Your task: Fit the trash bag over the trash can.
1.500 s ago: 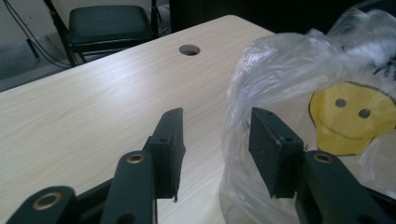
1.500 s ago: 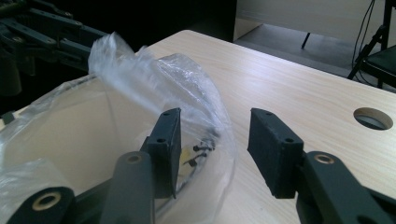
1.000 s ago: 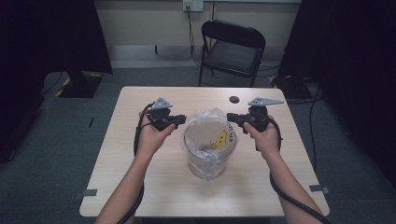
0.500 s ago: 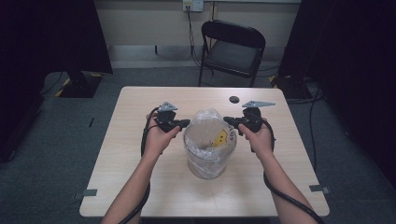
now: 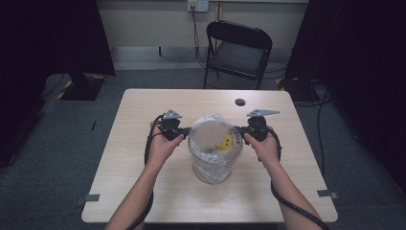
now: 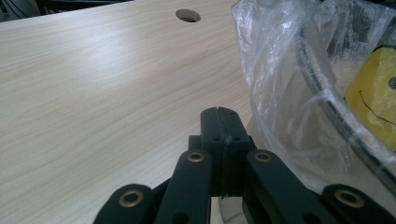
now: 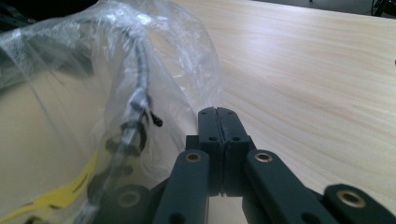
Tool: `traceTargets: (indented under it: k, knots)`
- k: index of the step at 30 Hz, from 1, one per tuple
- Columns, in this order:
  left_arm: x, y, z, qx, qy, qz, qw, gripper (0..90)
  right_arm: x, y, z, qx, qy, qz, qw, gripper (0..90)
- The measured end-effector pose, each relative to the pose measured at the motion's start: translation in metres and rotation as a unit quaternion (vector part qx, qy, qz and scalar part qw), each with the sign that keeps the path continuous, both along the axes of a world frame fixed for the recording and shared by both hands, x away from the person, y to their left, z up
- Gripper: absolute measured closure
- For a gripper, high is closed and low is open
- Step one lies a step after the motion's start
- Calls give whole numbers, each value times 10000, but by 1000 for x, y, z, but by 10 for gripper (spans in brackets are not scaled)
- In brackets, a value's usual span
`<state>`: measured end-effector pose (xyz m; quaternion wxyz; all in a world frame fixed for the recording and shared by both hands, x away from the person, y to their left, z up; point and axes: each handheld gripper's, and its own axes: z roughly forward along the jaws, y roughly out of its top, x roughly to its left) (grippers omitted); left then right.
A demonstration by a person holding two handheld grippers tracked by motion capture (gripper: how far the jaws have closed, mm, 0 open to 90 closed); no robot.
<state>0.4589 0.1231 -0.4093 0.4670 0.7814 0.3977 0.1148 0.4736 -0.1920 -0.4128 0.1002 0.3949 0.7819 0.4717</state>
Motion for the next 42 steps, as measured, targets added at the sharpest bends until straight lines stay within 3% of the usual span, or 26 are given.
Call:
traceTargets:
  k: [2, 3, 8, 10, 13, 15, 18, 22, 24, 28, 30, 31, 36, 39, 42]
  knots:
    - [-1, 3, 3, 43, -98, 47, 9999, 855, -2, -2, 1, -82, -30, 20, 10000, 898]
    - [-2, 4, 4, 45, -185, 78, 9998, 769, -4, -4, 1, -79, -43, 15, 10000, 899]
    - [-13, 14, 11, -38, -329, 300, 9990, 550, -12, -12, 2, -181, -68, -31, 9998, 898]
    - [-18, 18, 13, 18, -347, 381, 9987, 497, -16, -17, 2, -196, -69, -63, 9998, 899]
    - [-27, 22, 14, -137, -304, 373, 9987, 449, -27, -25, 2, -181, -87, -86, 9998, 898]
    - [-34, 23, 14, -147, -284, 309, 9990, 445, -34, -29, 2, -234, -105, -63, 9997, 898]
    - [-43, 23, 15, -120, -316, 283, 9990, 432, -46, -34, 0, -526, -120, -93, 9985, 891]
    - [-53, 26, 18, -74, -340, 309, 9989, 405, -59, -41, 0, -627, -91, -96, 9979, 890]
    - [-58, 29, 20, -175, -352, 331, 9987, 365, -63, -45, 2, -633, -137, -109, 9978, 877]
    - [-64, 34, 26, -149, -439, 390, 9982, 336, -70, -53, 11, -401, -270, -180, 9987, 690]
    - [-65, 33, 27, -100, -446, 349, 9983, 341, -74, -53, 16, -290, -351, -160, 9988, 598]
    - [-65, 31, 27, -96, -432, 325, 9985, 344, -75, -52, 17, -263, -376, -96, 9989, 593]
    - [-62, 23, 25, -107, -514, 318, 9981, 351, -78, -40, 14, -356, -355, 69, 9987, 487]
    - [-58, 22, 24, -56, -530, 350, 9980, 371, -76, -35, 9, -550, -360, 35, 9978, 502]
    - [-53, 21, 22, -7, -597, 383, 9975, 386, -74, -35, 4, -435, -261, 1, 9987, 505]
